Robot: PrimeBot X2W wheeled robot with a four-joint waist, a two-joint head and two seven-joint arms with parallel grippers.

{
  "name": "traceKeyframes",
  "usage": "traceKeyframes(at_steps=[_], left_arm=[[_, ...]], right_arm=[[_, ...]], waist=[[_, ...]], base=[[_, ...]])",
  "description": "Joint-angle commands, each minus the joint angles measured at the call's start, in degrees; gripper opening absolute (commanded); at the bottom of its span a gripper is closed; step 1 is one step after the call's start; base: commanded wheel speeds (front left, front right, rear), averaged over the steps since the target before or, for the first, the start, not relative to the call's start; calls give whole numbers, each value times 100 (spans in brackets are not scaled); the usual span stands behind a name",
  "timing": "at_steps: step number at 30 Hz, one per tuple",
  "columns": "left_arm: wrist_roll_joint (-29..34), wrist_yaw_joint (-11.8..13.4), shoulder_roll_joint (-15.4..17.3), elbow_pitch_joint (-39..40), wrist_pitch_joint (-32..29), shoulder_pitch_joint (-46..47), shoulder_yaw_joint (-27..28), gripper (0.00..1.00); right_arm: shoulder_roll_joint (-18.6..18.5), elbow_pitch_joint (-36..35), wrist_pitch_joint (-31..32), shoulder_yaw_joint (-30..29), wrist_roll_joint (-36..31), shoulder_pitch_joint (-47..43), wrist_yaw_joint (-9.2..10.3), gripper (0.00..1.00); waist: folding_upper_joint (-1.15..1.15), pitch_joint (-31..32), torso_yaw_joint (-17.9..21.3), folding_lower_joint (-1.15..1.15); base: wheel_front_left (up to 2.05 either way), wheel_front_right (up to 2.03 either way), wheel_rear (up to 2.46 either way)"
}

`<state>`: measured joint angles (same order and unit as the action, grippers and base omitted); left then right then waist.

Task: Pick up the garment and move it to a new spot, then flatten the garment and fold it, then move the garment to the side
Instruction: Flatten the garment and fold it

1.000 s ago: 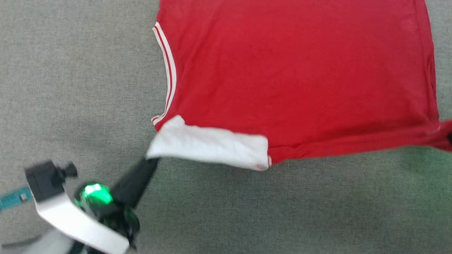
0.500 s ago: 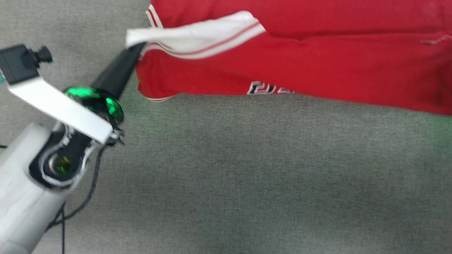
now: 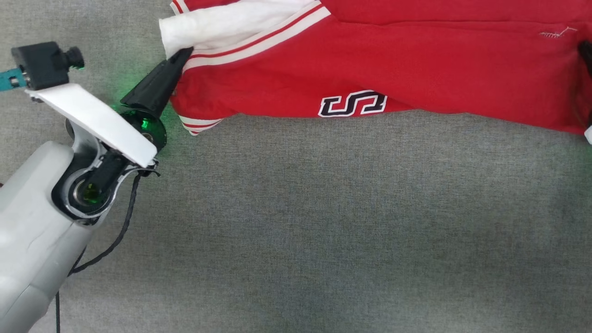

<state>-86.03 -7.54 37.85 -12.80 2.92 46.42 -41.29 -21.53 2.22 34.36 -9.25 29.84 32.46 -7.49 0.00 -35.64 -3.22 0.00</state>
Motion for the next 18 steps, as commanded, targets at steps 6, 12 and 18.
traceKeyframes(at_steps=[6, 12, 18], left_arm=[[302, 17, 61, -313, 56, 268, -493, 42], [488, 15, 451, -13, 127, 611, -829, 100], [706, 15, 1172, 553, -371, 898, -1426, 100]], right_arm=[[-37, 322, -325, 191, 0, 209, 0, 2], [-114, 412, -593, 312, 18, 131, 0, 100], [-183, 296, -744, 284, 92, -105, 0, 100]], waist=[[0, 58, 10, 0], [0, 332, 25, 0], [0, 705, 14, 0]], base=[[0, 0, 0], [0, 0, 0], [0, 0, 0]])
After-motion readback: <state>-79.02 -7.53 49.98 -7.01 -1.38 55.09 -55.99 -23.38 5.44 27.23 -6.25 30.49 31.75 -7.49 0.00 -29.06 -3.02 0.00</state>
